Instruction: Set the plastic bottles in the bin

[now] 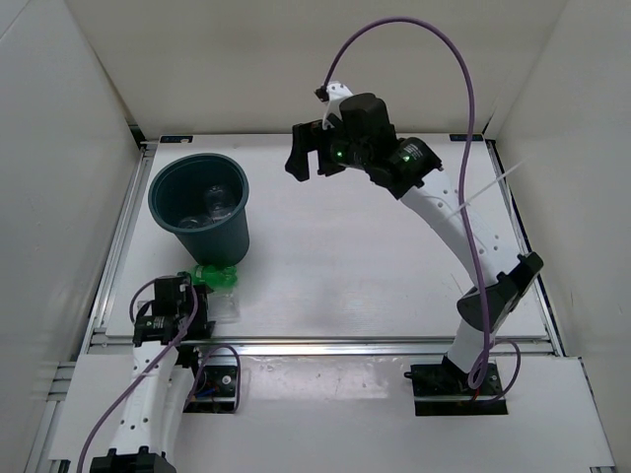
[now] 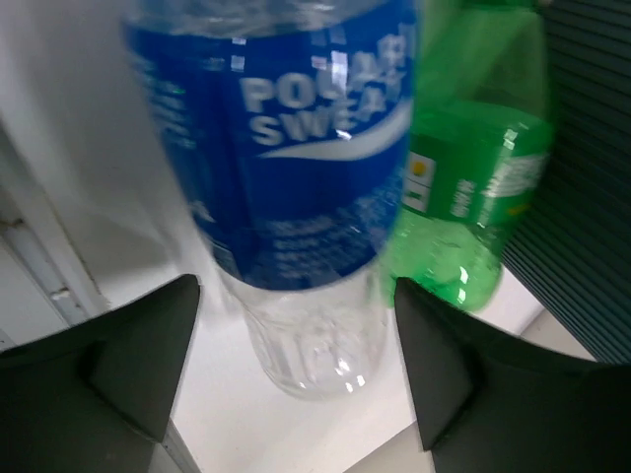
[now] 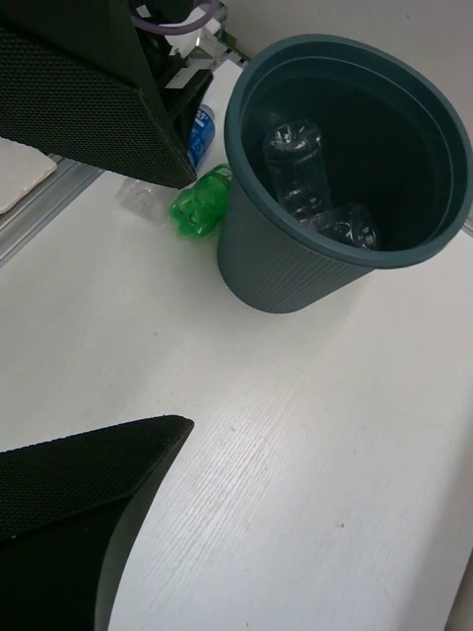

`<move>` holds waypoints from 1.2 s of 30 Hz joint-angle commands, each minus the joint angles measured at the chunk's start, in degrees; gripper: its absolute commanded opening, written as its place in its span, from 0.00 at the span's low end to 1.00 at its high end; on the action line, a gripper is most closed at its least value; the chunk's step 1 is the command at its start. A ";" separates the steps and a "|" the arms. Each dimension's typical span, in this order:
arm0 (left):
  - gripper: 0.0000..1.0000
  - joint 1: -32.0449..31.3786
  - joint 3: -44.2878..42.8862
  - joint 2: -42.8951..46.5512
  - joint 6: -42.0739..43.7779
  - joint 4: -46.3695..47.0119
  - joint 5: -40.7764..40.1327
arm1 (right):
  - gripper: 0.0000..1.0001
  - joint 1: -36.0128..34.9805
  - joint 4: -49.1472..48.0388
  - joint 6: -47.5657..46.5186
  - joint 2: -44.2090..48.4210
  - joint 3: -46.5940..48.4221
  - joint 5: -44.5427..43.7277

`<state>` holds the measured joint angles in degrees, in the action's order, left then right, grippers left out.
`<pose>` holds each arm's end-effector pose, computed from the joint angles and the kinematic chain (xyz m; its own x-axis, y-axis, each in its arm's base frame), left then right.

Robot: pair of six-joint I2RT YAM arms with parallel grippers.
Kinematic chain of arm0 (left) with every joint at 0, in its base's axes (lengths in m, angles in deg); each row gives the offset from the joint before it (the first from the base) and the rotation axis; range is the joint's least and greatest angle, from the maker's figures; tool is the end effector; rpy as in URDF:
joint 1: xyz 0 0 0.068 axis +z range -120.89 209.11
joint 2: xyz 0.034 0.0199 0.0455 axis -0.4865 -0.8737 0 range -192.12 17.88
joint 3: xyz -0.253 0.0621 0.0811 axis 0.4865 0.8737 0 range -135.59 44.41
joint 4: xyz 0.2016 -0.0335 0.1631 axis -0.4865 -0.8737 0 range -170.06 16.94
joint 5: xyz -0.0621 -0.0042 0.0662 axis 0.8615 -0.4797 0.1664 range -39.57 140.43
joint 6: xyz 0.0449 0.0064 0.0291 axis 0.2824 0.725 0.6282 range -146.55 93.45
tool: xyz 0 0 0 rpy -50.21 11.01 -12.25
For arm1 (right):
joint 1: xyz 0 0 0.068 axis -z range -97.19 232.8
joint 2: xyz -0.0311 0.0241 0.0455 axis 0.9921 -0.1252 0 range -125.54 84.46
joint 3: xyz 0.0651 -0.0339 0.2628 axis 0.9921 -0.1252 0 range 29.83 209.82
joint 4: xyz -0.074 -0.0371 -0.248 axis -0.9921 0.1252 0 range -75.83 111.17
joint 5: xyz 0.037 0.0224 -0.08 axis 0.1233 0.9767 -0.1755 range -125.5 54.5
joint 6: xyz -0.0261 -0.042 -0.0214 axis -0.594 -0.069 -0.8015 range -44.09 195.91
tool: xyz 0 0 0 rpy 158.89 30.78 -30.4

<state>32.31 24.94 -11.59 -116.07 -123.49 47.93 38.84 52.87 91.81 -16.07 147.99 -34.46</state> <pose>0.0957 0.0069 0.1647 0.0699 -0.9967 -0.0420 -0.8691 -0.0402 -0.4930 0.2773 0.2683 0.4651 -0.4422 -0.0459 -0.8957 -0.6085 0.7491 0.2620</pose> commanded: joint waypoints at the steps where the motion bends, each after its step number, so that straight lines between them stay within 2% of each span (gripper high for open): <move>1: 0.84 0.23 1.01 0.38 -0.57 0.86 -0.31 | 1.00 1.25 -0.64 -1.31 3.85 -0.48 -0.34; 6: 0.71 0.75 0.83 1.52 -0.57 -1.59 -0.92 | 1.00 2.39 0.50 -0.26 3.85 -1.10 -0.34; 8: 0.64 0.75 -1.09 2.05 -1.09 -4.22 -1.54 | 1.00 2.92 1.11 -0.26 3.85 -1.10 0.19; 10: 0.54 0.75 -2.33 2.05 -1.10 -5.63 -2.16 | 1.00 3.44 1.12 0.36 3.33 -1.10 0.19; 12: 0.50 0.75 -5.66 2.05 -1.63 -7.92 -3.47 | 1.00 3.45 1.64 0.97 3.32 -1.10 0.71; 17: 0.53 0.75 -15.59 1.44 -1.10 -14.68 -5.49 | 1.00 3.97 2.26 1.58 2.80 -1.10 0.72; 22: 0.53 0.75 -30.00 0.83 -1.10 -22.15 -8.30 | 1.00 4.50 3.49 1.59 1.65 -0.57 0.72; 25: 0.53 0.75 -39.12 -0.84 1.61 -25.85 -11.99 | 1.00 4.50 4.10 1.59 1.04 0.65 0.72; 26: 0.54 0.75 -41.33 -1.54 4.93 -25.85 -12.96 | 1.00 4.50 4.11 1.59 0.52 0.66 0.72; 27: 0.54 0.75 -45.27 -3.38 7.14 -24.55 -14.71 | 1.00 4.50 4.11 1.59 0.51 0.66 0.72; 30: 0.54 0.75 -49.87 -8.21 17.59 -18.32 -16.31 | 1.00 5.02 4.11 1.59 -0.01 0.66 0.72; 32: 0.54 0.75 -52.68 -11.47 26.44 -7.35 -16.31 | 1.00 5.03 4.11 1.59 -0.02 0.66 0.72; 36: 0.54 0.75 -62.43 -23.59 39.02 3.40 -14.90 | 1.00 5.03 4.11 2.12 -0.02 0.66 1.25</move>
<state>32.75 -31.38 -27.37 -90.86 -131.73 33.94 43.58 57.77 93.58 -16.27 147.12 -33.80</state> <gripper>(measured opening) 0.641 0.998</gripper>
